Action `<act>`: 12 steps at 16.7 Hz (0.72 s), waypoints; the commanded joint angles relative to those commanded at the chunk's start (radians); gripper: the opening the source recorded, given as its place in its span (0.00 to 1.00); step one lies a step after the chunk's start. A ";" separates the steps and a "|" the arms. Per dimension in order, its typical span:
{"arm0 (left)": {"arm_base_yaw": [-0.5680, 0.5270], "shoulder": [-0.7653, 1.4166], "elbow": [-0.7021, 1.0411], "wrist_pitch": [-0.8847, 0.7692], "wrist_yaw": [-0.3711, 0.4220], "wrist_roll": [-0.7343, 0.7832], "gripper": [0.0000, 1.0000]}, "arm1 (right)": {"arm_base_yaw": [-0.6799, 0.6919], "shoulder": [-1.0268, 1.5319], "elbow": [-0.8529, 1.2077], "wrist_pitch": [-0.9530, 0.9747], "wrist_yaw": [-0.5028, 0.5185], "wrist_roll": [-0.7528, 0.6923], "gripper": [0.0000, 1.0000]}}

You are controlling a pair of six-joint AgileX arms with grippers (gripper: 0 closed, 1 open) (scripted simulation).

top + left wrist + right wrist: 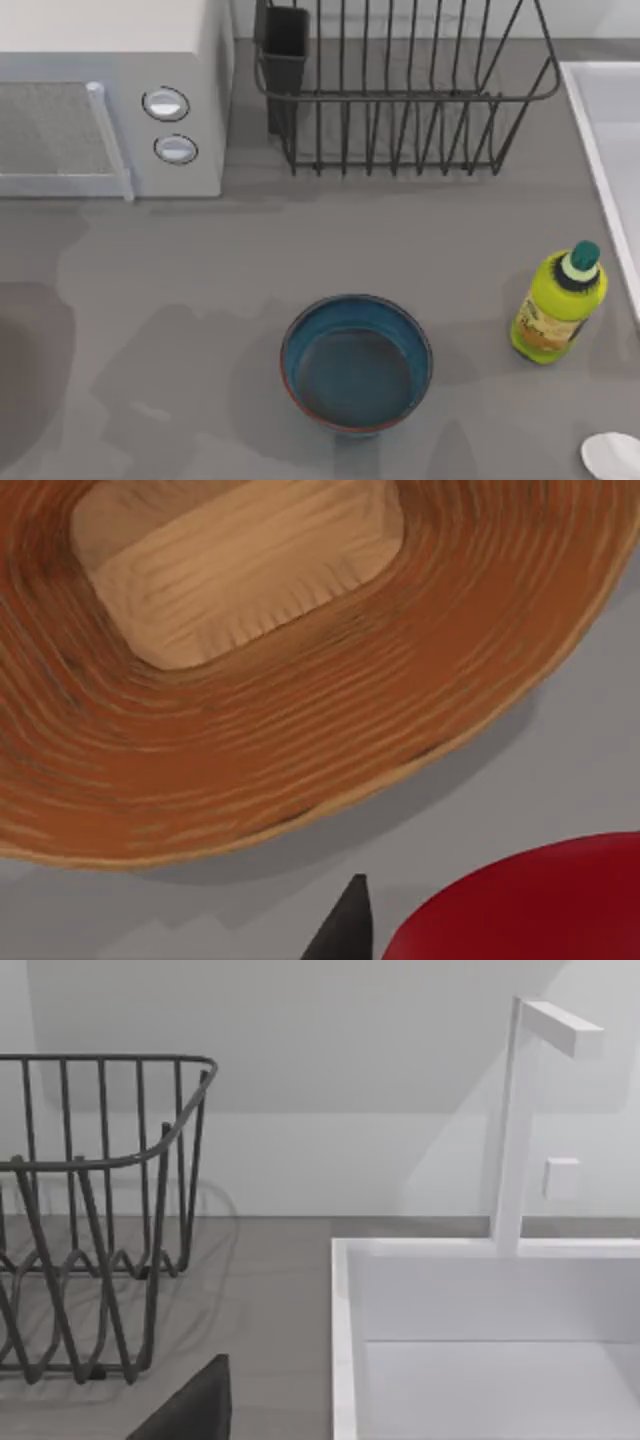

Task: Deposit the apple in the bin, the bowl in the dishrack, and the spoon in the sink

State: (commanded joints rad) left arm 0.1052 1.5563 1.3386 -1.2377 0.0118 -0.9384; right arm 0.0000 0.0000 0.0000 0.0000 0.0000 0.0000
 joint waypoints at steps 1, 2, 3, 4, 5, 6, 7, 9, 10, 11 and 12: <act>0.050 -0.003 -0.008 0.000 0.011 -0.060 0.00 | 0.000 0.000 0.000 0.000 0.000 0.000 1.00; 0.099 -0.007 -0.017 0.000 0.019 -0.112 0.00 | 0.000 0.000 0.000 0.000 0.000 0.000 1.00; 0.141 -0.011 -0.025 0.001 0.023 -0.155 0.00 | 0.000 0.000 0.000 0.000 0.000 0.000 1.00; 0.173 -0.015 -0.031 0.001 0.025 -0.187 0.00 | 0.000 0.000 0.000 0.000 0.000 0.000 1.00; 0.195 -0.018 -0.036 0.002 0.026 -0.209 0.00 | 0.000 0.000 0.000 0.000 0.000 0.000 1.00; 0.206 -0.020 -0.038 0.003 0.025 -0.221 0.00 | 0.000 0.000 0.000 0.000 0.000 0.000 1.00; 0.208 -0.021 -0.039 0.003 0.025 -0.223 0.00 | 0.000 0.000 0.000 0.000 0.000 0.000 1.00; 0.208 -0.021 -0.039 0.003 0.025 -0.223 0.00 | 0.000 0.000 0.000 0.000 0.000 0.000 1.00; 0.208 -0.021 -0.039 0.003 0.025 -0.223 0.00 | 0.000 0.000 0.000 0.000 0.000 0.000 1.00; 0.205 -0.016 -0.035 0.003 0.024 -0.220 0.00 | 0.000 0.000 0.000 0.000 0.000 0.000 1.00; 0.204 -0.016 -0.039 0.006 0.025 -0.220 0.00 | 0.000 0.000 0.000 0.000 0.000 0.000 1.00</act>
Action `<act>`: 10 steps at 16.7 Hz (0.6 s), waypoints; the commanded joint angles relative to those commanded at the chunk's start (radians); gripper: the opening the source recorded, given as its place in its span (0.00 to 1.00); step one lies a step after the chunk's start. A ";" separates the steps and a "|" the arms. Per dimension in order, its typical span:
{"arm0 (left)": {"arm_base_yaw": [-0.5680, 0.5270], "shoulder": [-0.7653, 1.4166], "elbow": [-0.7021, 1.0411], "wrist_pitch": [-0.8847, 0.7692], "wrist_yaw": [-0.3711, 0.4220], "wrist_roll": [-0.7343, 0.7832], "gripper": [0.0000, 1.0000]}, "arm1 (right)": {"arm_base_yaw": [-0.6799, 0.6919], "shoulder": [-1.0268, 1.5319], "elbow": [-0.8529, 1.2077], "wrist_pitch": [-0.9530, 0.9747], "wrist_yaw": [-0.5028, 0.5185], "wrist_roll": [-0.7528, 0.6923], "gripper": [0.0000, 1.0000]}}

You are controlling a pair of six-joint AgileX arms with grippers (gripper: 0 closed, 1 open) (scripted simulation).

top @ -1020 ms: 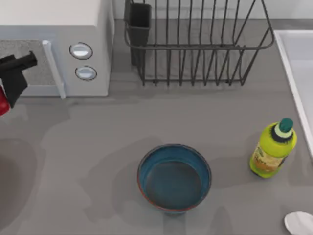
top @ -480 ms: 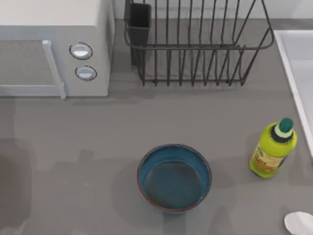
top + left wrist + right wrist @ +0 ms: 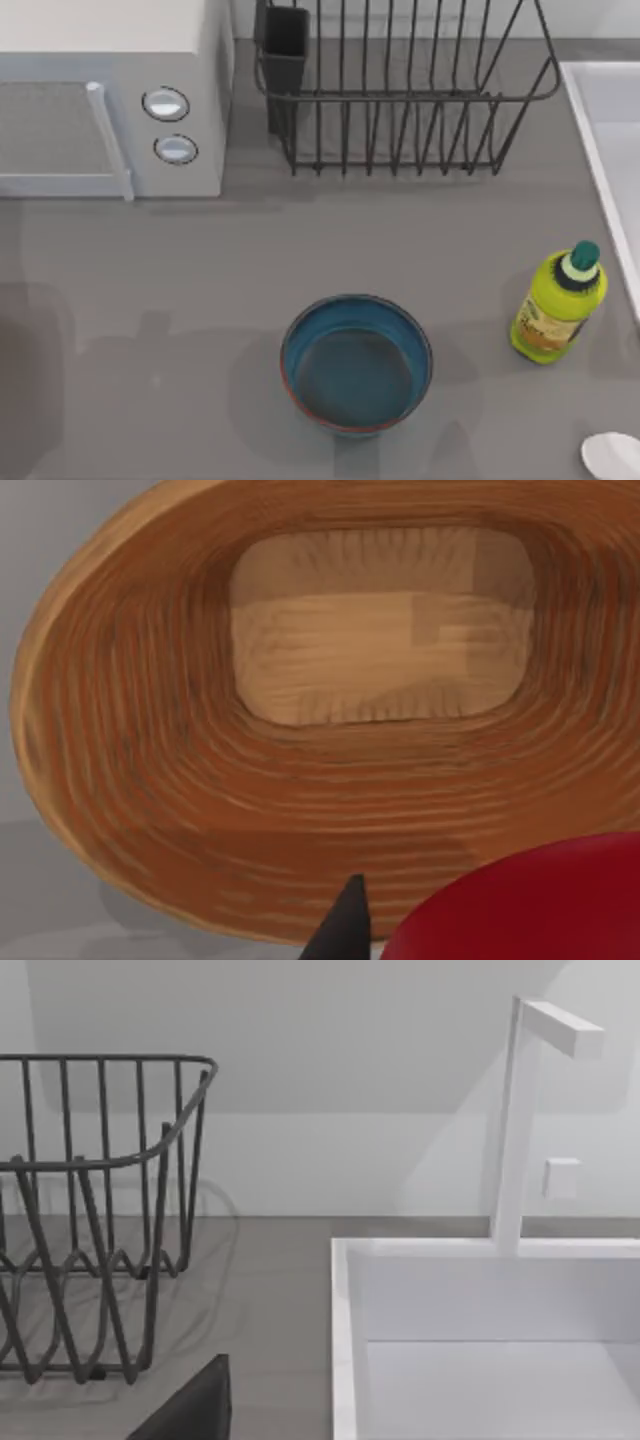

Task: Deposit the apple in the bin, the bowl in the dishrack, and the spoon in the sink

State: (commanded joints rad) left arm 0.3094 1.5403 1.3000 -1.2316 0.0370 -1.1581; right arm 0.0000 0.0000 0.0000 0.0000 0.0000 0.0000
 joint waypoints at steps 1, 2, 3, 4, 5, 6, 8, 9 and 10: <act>0.000 0.002 -0.013 0.014 0.001 0.001 0.00 | 0.000 0.000 0.000 0.000 0.000 0.000 1.00; 0.000 0.007 -0.034 0.038 0.001 0.001 0.00 | 0.000 0.000 0.000 0.000 0.000 0.000 1.00; 0.000 0.013 -0.060 0.069 0.001 0.000 0.00 | 0.000 0.000 0.000 0.000 0.000 0.000 1.00; 0.000 0.020 -0.090 0.108 0.000 -0.001 0.00 | 0.000 0.000 0.000 0.000 0.000 0.000 1.00; 0.000 0.027 -0.122 0.156 -0.002 -0.001 0.00 | 0.000 0.000 0.000 0.000 0.000 0.000 1.00; 0.000 0.033 -0.153 0.200 -0.002 -0.001 0.00 | 0.000 0.000 0.000 0.000 0.000 0.000 1.00; 0.000 0.047 -0.203 0.259 -0.002 -0.003 0.00 | 0.000 0.000 0.000 0.000 0.000 0.000 1.00; 0.000 0.053 -0.216 0.273 -0.001 -0.005 0.00 | 0.000 0.000 0.000 0.000 0.000 0.000 1.00; 0.001 0.055 -0.219 0.277 0.000 -0.006 0.00 | 0.000 0.000 0.000 0.000 0.000 0.000 1.00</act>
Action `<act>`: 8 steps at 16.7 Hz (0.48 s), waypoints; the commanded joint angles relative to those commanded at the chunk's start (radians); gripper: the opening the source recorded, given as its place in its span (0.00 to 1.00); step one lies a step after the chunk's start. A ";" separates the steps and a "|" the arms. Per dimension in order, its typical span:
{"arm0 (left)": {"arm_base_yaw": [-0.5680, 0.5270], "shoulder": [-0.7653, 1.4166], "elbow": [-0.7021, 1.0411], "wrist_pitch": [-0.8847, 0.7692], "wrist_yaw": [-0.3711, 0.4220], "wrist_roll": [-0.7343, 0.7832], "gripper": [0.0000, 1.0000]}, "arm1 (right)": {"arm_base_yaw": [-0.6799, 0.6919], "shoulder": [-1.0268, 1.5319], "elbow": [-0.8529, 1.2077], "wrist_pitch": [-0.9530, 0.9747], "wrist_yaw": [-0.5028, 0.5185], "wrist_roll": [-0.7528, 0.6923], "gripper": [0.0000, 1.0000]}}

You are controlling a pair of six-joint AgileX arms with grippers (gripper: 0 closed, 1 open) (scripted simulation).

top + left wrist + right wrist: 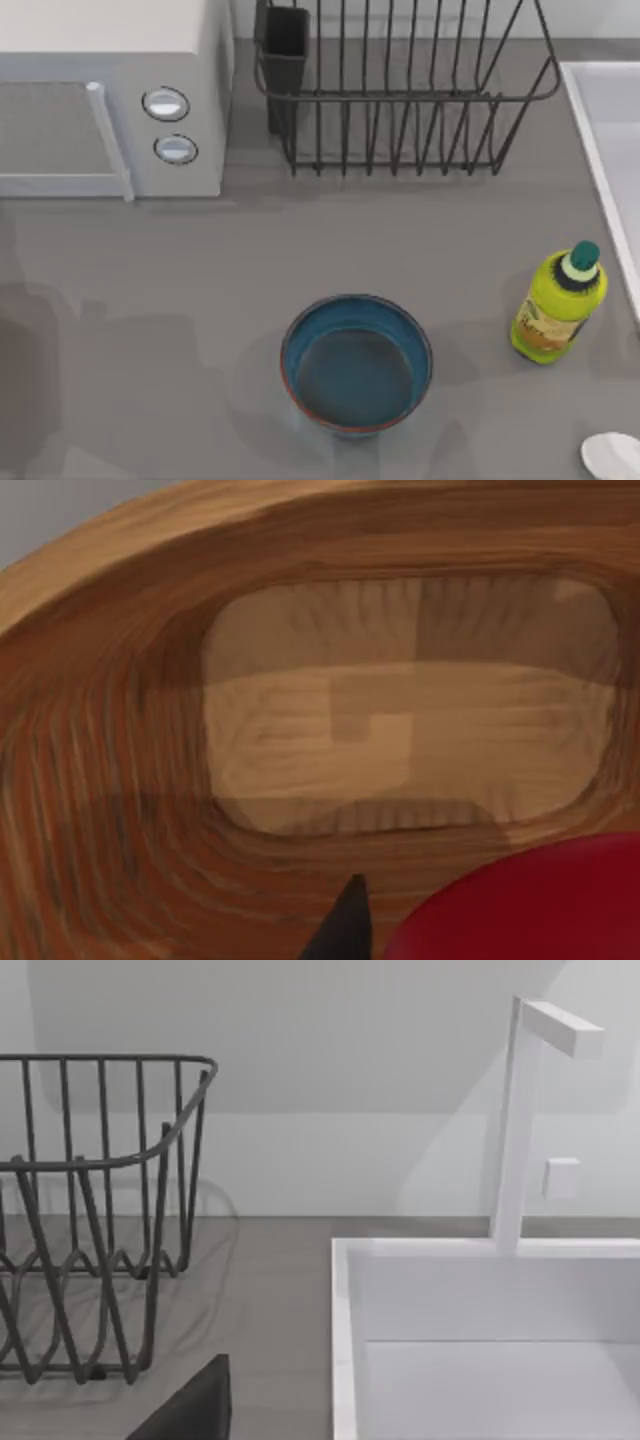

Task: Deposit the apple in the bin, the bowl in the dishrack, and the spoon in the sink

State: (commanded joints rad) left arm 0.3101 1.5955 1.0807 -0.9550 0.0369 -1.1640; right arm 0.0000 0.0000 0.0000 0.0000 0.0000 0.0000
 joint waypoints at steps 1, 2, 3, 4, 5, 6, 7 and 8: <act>0.000 0.000 0.000 0.000 0.000 0.000 0.00 | 0.000 0.000 0.000 0.000 0.000 0.000 1.00; 0.000 0.000 0.000 0.000 0.000 0.000 0.00 | 0.000 0.000 0.000 0.000 0.000 0.000 1.00; 0.000 0.000 0.000 0.000 0.000 0.000 0.00 | 0.000 0.000 0.000 0.000 0.000 0.000 1.00; 0.000 0.000 0.000 0.000 0.000 0.000 0.08 | 0.000 0.000 0.000 0.000 0.000 0.000 1.00; 0.000 0.000 0.000 0.000 0.000 0.000 0.15 | 0.000 0.000 0.000 0.000 0.000 0.000 1.00; 0.000 0.000 0.000 0.000 0.000 0.000 0.23 | 0.000 0.000 0.000 0.000 0.000 0.000 1.00; 0.000 0.000 0.000 0.000 0.000 0.000 0.30 | 0.000 0.000 0.000 0.000 0.000 0.000 1.00; 0.000 0.000 0.000 0.000 0.000 0.000 0.38 | 0.000 0.000 0.000 0.000 0.000 0.000 1.00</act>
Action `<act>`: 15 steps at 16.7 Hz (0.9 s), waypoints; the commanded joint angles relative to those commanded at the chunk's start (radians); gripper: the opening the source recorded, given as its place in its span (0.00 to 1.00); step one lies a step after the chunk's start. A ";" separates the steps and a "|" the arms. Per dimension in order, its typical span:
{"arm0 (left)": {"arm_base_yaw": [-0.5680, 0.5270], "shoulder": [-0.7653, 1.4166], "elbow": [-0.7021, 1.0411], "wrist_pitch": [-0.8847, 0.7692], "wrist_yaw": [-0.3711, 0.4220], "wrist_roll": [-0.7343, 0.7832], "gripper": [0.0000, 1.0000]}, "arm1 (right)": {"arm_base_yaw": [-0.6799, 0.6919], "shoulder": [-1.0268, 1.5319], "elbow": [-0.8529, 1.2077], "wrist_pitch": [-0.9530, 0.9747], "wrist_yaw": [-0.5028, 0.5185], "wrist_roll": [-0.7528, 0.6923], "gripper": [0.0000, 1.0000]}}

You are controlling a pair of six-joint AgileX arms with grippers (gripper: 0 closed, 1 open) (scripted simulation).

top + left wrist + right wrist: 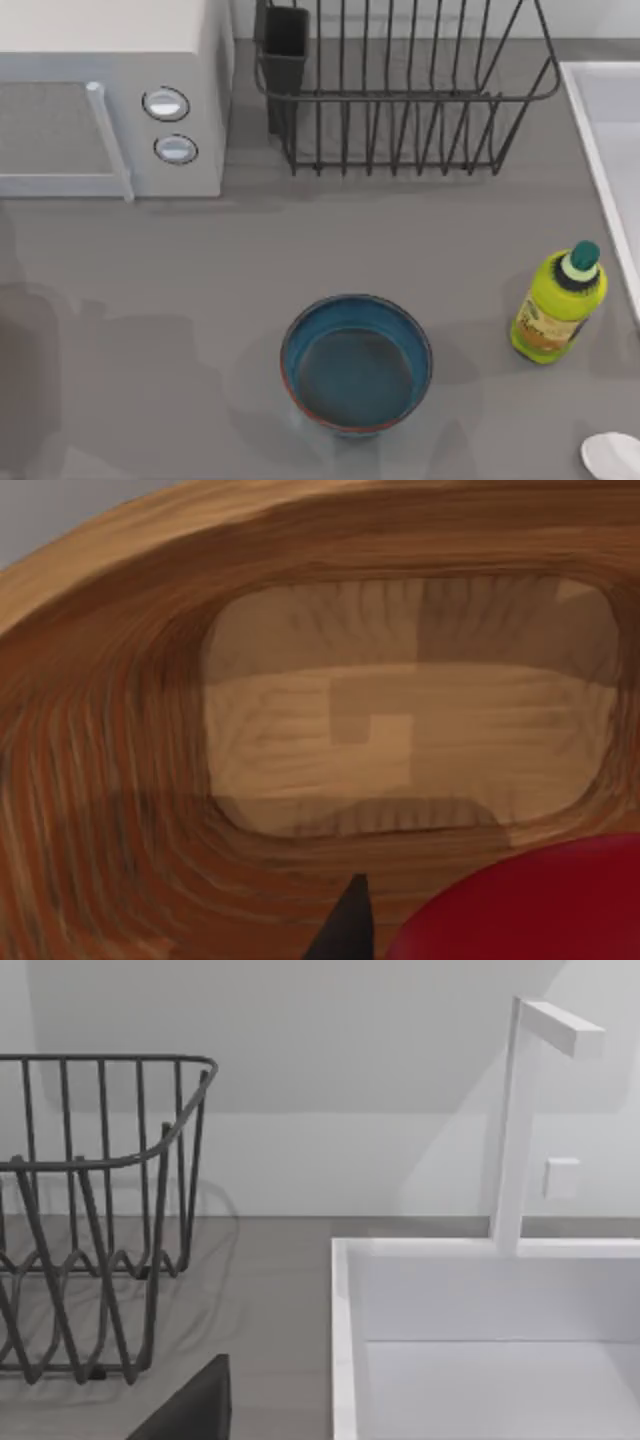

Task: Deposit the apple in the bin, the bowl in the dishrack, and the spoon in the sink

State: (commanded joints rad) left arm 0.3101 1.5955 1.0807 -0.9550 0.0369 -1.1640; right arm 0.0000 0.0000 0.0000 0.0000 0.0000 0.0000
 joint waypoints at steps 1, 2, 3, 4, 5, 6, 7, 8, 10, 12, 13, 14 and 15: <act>0.000 0.000 0.000 0.000 0.000 0.000 0.45 | 0.000 0.000 0.000 0.000 0.000 0.000 1.00; 0.000 0.000 0.000 0.000 0.000 0.000 0.53 | 0.000 0.000 0.000 0.000 0.000 0.000 1.00; 0.000 0.000 0.000 0.000 0.000 0.000 0.60 | 0.000 0.000 0.000 0.000 0.000 0.000 1.00; 0.000 0.000 0.000 0.000 0.000 0.000 0.68 | 0.000 0.000 0.000 0.000 0.000 0.000 1.00; 0.000 0.000 0.000 0.000 0.000 0.000 0.75 | 0.000 0.000 0.000 0.000 0.000 0.000 1.00; 0.000 0.000 0.000 0.000 0.000 0.000 0.83 | 0.000 0.000 0.000 0.000 0.000 0.000 1.00; 0.000 0.000 0.000 0.000 0.000 0.000 0.90 | 0.000 0.000 0.000 0.000 0.000 0.000 1.00; 0.000 0.000 0.000 0.000 0.000 0.000 0.98 | 0.000 0.000 0.000 0.000 0.000 0.000 1.00; 0.000 0.000 0.000 0.000 0.000 0.000 1.00 | 0.000 0.000 0.000 0.000 0.000 0.000 1.00; 0.000 0.000 0.000 0.000 0.000 0.000 1.00 | 0.000 0.000 0.000 0.000 0.000 0.000 1.00; 0.000 0.000 0.000 0.000 0.000 0.000 1.00 | 0.000 0.000 0.000 0.000 0.000 0.000 1.00; 0.000 0.000 0.000 0.000 0.000 0.000 1.00 | 0.000 0.000 0.000 0.000 0.000 0.000 1.00; 0.000 0.000 0.000 0.000 0.000 0.000 1.00 | 0.000 0.000 0.000 0.000 0.000 0.000 1.00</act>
State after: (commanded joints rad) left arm 0.3101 1.5955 1.0807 -0.9550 0.0369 -1.1640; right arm 0.0000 0.0000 0.0000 0.0000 0.0000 0.0000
